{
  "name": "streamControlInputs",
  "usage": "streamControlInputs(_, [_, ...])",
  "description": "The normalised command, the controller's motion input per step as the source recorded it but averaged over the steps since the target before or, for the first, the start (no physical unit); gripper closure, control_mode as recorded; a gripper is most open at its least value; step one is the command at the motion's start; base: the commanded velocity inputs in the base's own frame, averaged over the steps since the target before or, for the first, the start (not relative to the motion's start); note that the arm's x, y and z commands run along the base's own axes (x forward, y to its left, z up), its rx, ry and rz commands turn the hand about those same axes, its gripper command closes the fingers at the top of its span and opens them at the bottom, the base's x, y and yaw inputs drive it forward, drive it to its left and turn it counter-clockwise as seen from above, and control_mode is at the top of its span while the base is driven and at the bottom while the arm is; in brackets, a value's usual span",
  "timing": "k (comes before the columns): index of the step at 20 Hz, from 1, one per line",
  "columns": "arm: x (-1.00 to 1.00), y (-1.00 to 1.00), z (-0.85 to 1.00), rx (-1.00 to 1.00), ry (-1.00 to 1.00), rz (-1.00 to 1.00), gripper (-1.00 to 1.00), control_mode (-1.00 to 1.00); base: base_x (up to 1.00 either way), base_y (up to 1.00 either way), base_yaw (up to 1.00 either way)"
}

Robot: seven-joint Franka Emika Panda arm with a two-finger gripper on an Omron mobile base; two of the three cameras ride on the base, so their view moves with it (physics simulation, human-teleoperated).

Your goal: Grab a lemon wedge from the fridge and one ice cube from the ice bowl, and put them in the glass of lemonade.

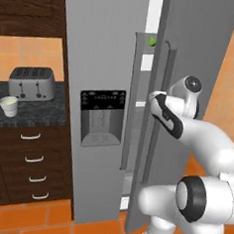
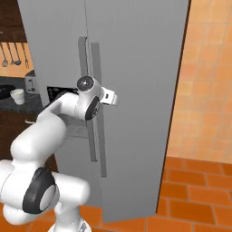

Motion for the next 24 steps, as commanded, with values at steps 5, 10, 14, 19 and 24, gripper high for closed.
streamControlInputs(5, [-0.61,-1.0,0.0,0.05,0.0,-0.1,1.0,-1.0,0.0,0.0,0.0])
streamControlInputs(10, [-0.63,-1.0,0.0,0.06,0.0,-0.16,1.0,-1.0,0.0,0.0,0.0])
streamControlInputs(14, [-0.46,-1.0,0.0,0.07,0.0,-0.29,1.0,-1.0,0.0,0.0,0.0])
streamControlInputs(19, [-0.31,-1.0,0.0,0.12,0.03,-0.35,1.0,-1.0,0.0,0.0,0.0])
streamControlInputs(24, [-0.22,-1.0,0.01,0.11,0.06,-0.42,-1.0,-1.0,0.0,0.0,0.0])
